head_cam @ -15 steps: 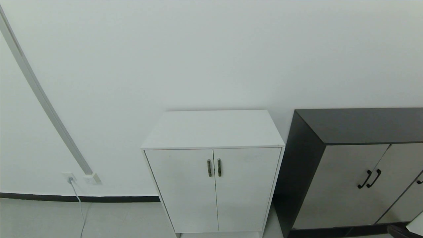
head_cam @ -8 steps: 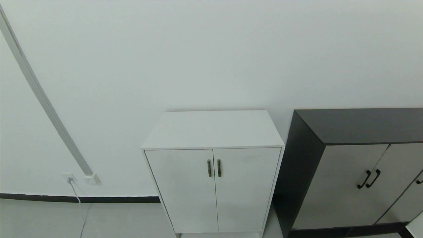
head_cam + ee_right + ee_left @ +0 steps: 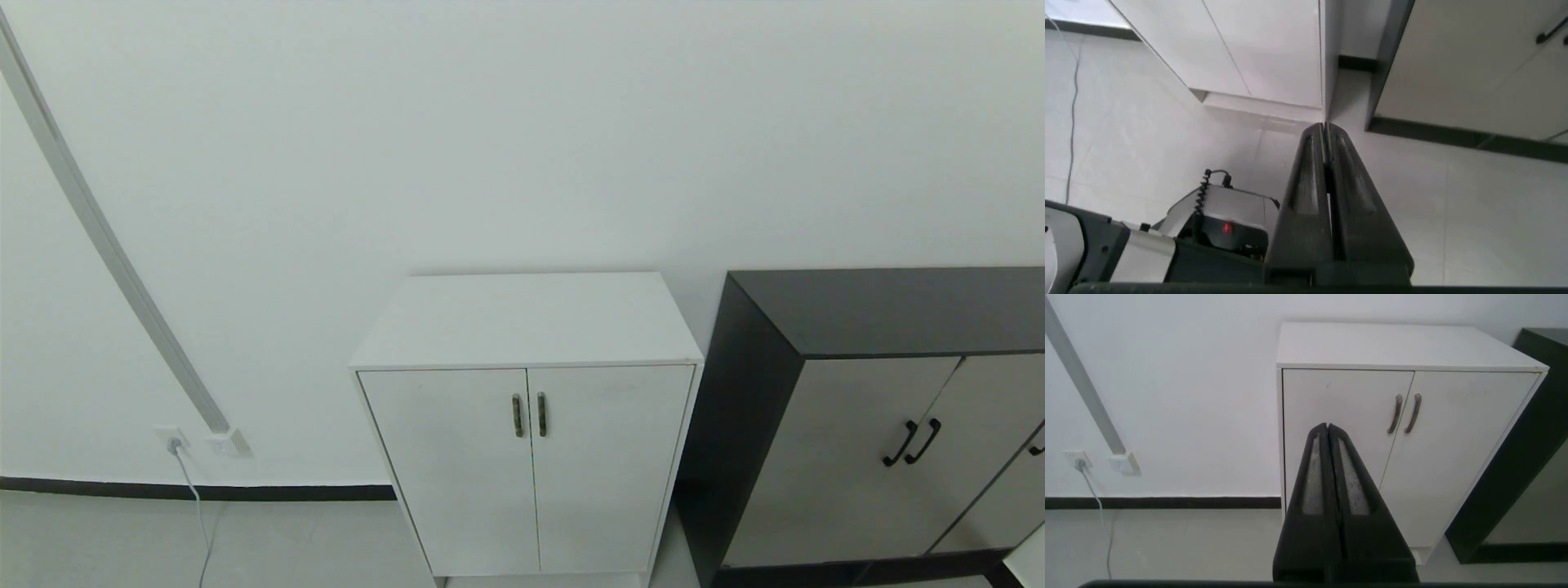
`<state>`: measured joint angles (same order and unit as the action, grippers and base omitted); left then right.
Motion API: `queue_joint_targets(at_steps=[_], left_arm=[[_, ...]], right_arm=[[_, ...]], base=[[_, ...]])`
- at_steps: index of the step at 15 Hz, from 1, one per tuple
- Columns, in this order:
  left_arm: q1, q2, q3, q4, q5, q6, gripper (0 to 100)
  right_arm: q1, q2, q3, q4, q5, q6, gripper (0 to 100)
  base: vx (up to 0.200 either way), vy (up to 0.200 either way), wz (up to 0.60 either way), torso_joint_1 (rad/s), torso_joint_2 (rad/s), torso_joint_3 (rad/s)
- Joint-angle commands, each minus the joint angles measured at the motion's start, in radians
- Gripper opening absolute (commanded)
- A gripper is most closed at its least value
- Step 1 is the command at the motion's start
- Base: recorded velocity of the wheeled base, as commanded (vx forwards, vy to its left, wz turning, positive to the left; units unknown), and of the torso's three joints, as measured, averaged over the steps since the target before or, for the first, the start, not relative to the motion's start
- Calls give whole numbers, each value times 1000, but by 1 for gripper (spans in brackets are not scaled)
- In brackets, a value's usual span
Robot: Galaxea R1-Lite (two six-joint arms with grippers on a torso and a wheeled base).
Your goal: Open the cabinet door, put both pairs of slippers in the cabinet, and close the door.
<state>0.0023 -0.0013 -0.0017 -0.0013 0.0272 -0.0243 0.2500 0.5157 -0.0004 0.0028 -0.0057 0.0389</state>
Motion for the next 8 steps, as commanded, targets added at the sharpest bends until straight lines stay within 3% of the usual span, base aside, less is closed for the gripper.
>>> queue_joint_targets(at_steps=[1, 8], left_arm=[[1, 1, 0, 0, 0, 0, 0], [1, 1, 0, 0, 0, 0, 0]], right_arm=[[-8, -26, 0, -1, 0, 1, 0], [-159, -290, 0, -1, -2, 4, 0]], base=[[0, 0, 0, 0, 0, 0], [0, 0, 0, 0, 0, 0]])
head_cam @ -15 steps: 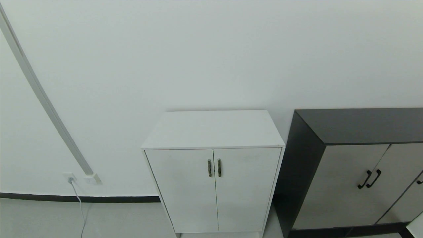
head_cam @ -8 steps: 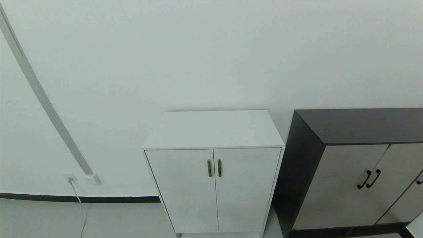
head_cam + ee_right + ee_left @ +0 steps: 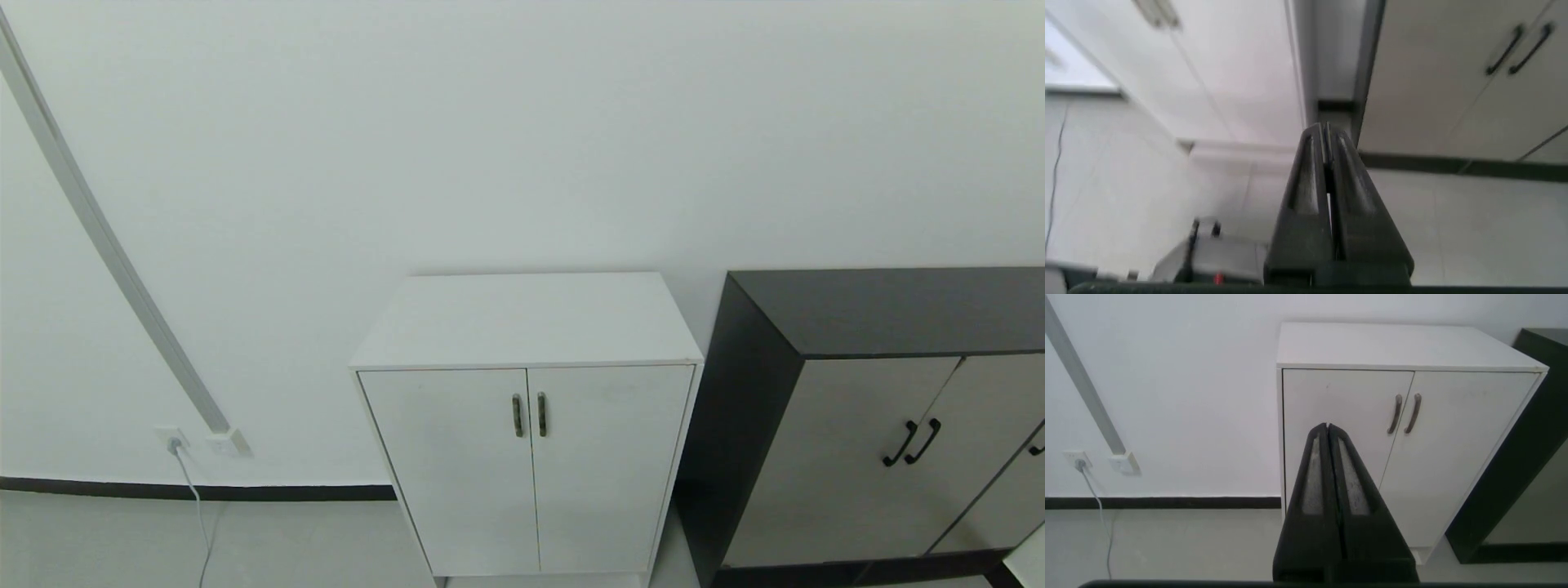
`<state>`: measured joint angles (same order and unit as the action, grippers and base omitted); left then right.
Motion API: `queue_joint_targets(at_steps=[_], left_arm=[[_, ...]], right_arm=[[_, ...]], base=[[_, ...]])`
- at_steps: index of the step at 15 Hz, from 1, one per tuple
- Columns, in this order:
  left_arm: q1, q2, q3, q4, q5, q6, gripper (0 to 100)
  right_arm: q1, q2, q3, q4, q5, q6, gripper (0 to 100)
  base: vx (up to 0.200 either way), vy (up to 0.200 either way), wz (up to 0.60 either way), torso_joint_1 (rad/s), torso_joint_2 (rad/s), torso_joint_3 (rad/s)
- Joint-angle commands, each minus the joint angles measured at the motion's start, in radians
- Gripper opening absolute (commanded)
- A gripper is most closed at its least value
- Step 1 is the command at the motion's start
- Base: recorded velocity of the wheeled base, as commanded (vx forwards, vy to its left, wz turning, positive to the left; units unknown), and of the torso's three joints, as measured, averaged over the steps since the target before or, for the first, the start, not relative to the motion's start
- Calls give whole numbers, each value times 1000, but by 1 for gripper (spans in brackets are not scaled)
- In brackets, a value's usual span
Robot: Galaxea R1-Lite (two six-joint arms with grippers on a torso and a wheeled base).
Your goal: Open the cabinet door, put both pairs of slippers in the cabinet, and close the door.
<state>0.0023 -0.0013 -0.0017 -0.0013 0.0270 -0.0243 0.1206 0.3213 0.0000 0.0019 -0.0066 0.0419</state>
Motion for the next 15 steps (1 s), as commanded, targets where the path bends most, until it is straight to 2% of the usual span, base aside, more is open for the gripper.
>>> queue_joint_targets(at_steps=[1, 3, 15], left_arm=[[1, 1, 0, 0, 1, 0, 0], [1, 1, 0, 0, 1, 0, 0], [1, 1, 0, 0, 1, 0, 0]], right_arm=[[-36, -149, 0, 0, -1, 3, 0], [-38, -223, 0, 0, -1, 3, 0], [-119, -321, 0, 1, -18, -31, 0]], base=[[0, 0, 0, 0, 0, 0], [0, 0, 0, 0, 0, 0], [0, 0, 0, 0, 0, 0]])
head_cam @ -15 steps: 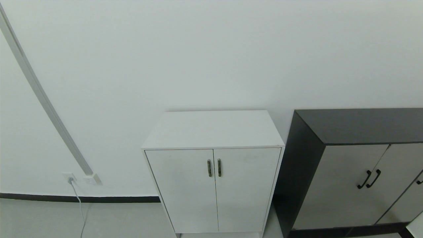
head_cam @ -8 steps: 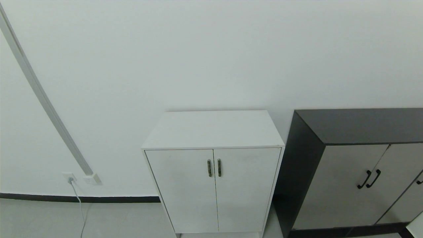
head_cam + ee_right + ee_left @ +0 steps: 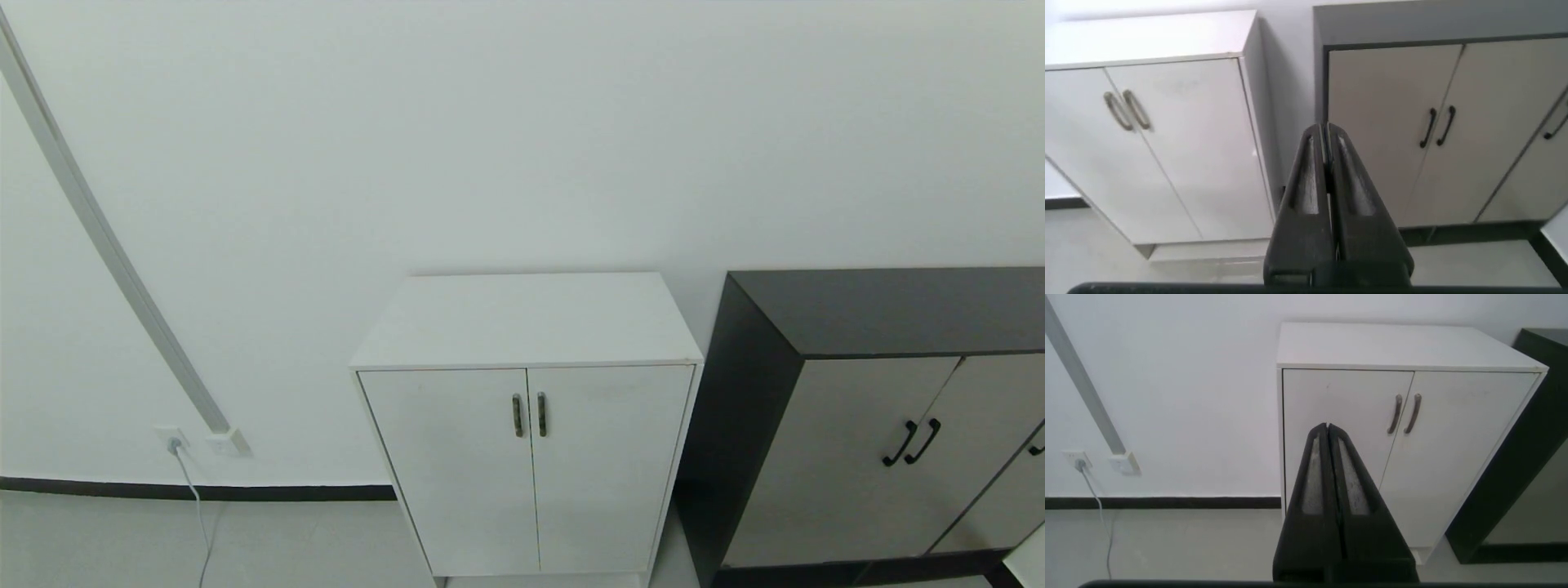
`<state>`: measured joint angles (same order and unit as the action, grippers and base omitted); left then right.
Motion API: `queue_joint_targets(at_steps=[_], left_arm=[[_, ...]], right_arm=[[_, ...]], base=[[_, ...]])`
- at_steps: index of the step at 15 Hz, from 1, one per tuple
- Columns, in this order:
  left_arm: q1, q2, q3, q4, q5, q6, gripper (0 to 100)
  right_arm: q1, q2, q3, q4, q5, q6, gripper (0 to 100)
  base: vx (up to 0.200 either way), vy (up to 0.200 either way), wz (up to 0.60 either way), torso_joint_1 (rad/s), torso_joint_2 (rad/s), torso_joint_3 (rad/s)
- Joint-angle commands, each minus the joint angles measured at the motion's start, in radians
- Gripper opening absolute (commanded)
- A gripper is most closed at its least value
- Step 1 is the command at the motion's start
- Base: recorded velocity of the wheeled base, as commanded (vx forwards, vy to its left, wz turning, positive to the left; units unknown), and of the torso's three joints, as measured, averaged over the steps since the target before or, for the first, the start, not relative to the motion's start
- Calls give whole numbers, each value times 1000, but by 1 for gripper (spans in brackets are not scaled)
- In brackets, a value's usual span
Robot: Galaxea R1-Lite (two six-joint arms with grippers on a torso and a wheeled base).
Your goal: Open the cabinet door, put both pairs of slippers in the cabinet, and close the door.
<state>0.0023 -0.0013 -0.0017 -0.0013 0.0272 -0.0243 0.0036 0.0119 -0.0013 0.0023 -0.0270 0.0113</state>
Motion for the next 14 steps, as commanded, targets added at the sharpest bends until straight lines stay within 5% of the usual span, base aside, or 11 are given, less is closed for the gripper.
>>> queue_joint_targets(at_steps=[1, 14], left_arm=[[1, 1, 0, 0, 0, 0, 0], [1, 1, 2, 0, 0, 3, 0]], right_arm=[[-2, -12, 1, -2, -19, 9, 0], [-2, -12, 1, -10, -67, 72, 0]], base=[[0, 0, 0, 0, 0, 0], [0, 0, 0, 0, 0, 0]])
